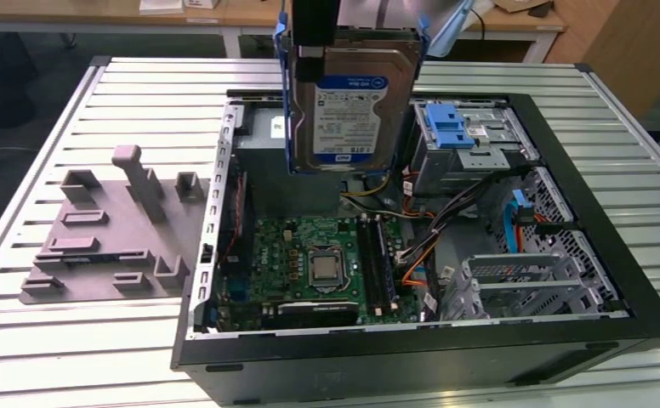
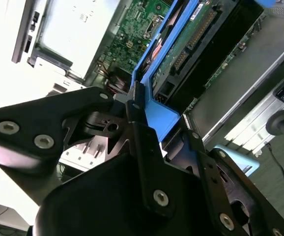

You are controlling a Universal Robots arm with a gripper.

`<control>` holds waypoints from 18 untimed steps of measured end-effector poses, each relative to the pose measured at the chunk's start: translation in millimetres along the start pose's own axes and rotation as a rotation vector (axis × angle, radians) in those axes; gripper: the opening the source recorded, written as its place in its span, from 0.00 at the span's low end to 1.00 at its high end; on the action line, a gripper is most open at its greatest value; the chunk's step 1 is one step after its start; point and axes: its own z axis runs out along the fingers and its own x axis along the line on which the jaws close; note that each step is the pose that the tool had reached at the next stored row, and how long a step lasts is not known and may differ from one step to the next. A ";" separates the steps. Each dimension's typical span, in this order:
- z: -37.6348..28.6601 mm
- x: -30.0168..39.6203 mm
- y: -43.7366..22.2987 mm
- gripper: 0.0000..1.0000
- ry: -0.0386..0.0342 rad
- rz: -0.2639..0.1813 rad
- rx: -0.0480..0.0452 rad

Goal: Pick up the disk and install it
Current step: 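Insert the disk into the insertion slot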

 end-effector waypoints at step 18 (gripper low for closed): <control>1.4 14.6 -8.7 0.36 0.0002 0.000 0.0000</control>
